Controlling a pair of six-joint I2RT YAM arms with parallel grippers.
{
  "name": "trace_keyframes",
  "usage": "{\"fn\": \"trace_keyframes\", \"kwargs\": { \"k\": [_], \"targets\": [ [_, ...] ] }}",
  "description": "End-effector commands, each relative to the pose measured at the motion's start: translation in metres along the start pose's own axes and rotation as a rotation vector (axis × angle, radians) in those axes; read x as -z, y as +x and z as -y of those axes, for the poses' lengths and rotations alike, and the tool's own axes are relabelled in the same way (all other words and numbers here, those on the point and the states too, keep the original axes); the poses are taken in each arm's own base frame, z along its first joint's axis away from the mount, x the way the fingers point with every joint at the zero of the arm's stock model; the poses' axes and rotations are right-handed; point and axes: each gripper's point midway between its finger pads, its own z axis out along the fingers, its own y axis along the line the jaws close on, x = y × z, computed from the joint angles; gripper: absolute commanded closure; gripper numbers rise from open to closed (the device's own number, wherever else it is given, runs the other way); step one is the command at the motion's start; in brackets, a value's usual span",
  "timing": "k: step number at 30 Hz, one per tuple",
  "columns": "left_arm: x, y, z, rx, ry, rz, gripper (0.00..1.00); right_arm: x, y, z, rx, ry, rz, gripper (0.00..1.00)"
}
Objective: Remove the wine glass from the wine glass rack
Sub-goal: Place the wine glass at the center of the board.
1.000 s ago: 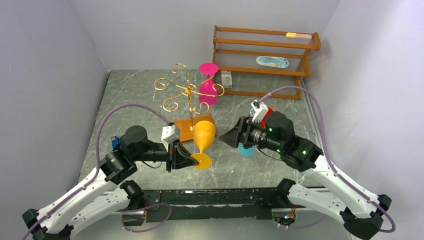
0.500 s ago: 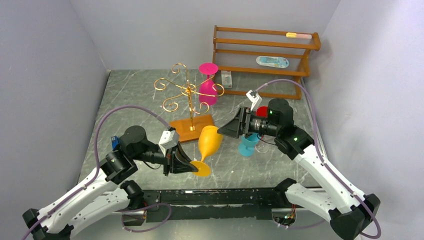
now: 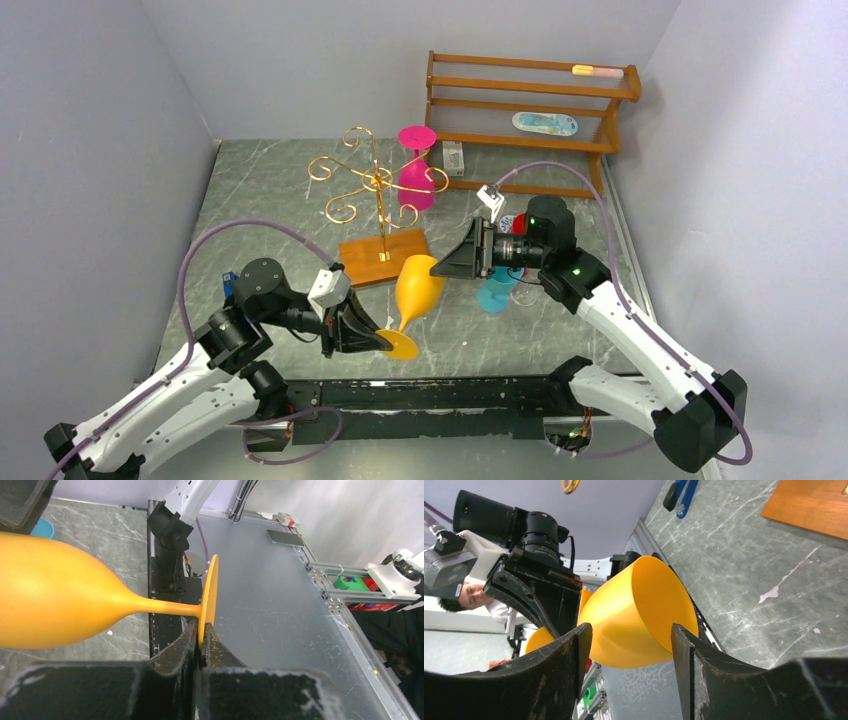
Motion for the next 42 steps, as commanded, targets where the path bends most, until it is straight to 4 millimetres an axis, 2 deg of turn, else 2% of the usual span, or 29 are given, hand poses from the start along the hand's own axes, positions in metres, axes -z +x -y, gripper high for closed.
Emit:
{"fn": "trace_keyframes", "kwargs": {
  "k": [1,8,14,18,22,24,28,33,36,42],
  "targets": [
    [0.003,-0.006,0.001,-0.165,-0.004,0.031,0.95,0.006,0.009,-0.026,0.013,-0.126,-0.082,0.39],
    [-0.001,0.004,-0.004,-0.232,0.046,-0.029,0.95,0.007,0.006,-0.028,0.034,-0.152,-0.133,0.41],
    [-0.002,0.012,-0.016,-0.269,0.029,-0.092,0.95,0.014,0.008,-0.044,0.066,-0.253,-0.187,0.43],
    [-0.003,0.012,-0.023,-0.289,0.011,-0.117,0.95,0.02,0.006,-0.048,0.087,-0.262,-0.213,0.48],
    [-0.001,0.017,-0.03,-0.301,-0.02,-0.155,0.95,0.028,0.009,-0.061,0.094,-0.329,-0.249,0.52],
    [0.001,0.022,-0.035,-0.304,-0.038,-0.184,0.95,0.03,0.01,-0.065,0.09,-0.349,-0.269,0.58],
    [0.004,0.027,-0.042,-0.291,-0.069,-0.231,0.95,0.03,0.008,-0.066,0.054,-0.338,-0.275,0.63],
    [0.006,0.023,-0.044,-0.313,-0.092,-0.23,0.95,0.029,0.007,-0.065,0.038,-0.327,-0.269,0.66],
    [0.007,0.024,-0.046,-0.309,-0.109,-0.243,0.95,0.029,0.006,-0.066,0.031,-0.327,-0.263,0.78],
    [0.011,0.029,-0.048,-0.293,-0.128,-0.269,0.95,0.03,0.005,-0.071,0.022,-0.346,-0.263,0.79]
  ]
}}
